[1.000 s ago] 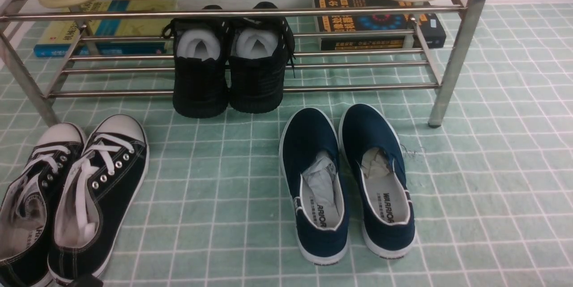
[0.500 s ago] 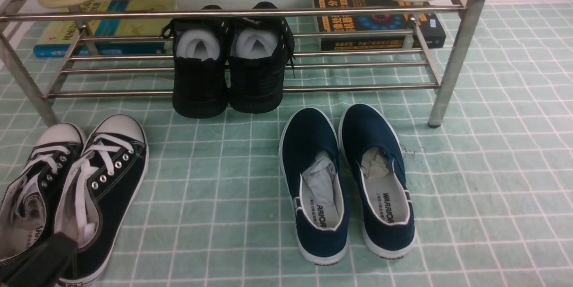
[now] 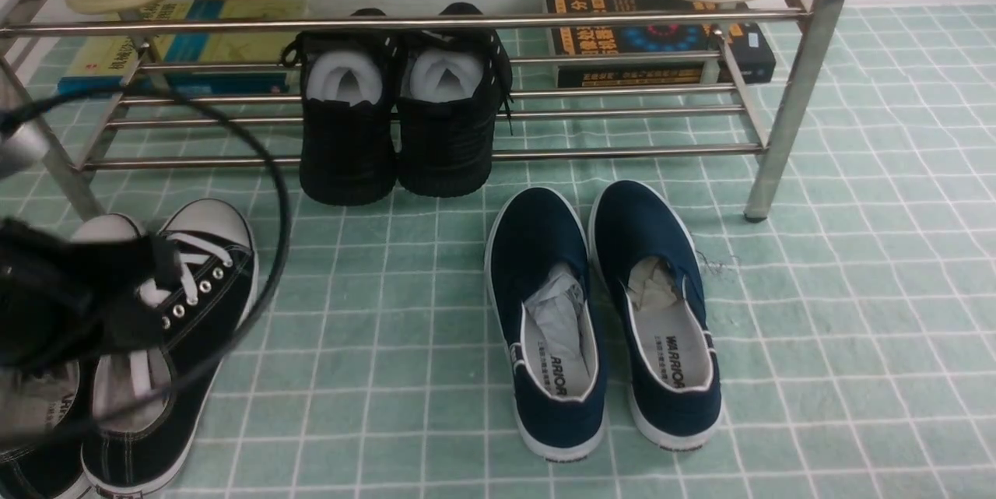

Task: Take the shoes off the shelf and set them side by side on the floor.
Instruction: 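Grasp a shoe standing on the lower shelf of the shoe rack with the left gripper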

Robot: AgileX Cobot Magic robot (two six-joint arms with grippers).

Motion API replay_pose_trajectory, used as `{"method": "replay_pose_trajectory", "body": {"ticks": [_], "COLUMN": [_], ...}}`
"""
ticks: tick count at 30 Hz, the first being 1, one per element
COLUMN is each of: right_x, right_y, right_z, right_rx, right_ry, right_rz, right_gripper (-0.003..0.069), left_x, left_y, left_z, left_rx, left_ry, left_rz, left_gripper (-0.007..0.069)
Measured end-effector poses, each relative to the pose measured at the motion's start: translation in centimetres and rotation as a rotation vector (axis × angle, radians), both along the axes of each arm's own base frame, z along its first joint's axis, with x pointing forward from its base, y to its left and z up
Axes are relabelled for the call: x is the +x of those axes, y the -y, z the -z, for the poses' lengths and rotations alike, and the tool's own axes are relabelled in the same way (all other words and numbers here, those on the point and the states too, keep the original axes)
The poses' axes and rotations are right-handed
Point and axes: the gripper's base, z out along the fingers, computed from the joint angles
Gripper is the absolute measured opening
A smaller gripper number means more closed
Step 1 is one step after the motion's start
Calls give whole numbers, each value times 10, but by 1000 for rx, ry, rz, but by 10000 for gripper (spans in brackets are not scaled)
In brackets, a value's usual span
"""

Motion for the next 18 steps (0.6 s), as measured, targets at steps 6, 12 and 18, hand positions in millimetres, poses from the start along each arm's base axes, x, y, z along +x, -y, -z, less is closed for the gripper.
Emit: {"method": "replay_pose_trajectory", "body": {"ticks": [6,12,18], "right_x": [0,0,0], "right_y": [0,0,0], "right_z": [0,0,0], "right_rx": [0,0,0], "right_ry": [0,0,0], "right_rz": [0,0,0], "right_gripper": [237,237,237], "left_x": [76,125,154], "left_y": [10,28,32], "left_z": [-16,-16,-3], "left_rx": [0,-59,-164], "left_ry": [3,74,157], "left_rz": [26,-6,-118], "left_gripper": [80,286,463]}}
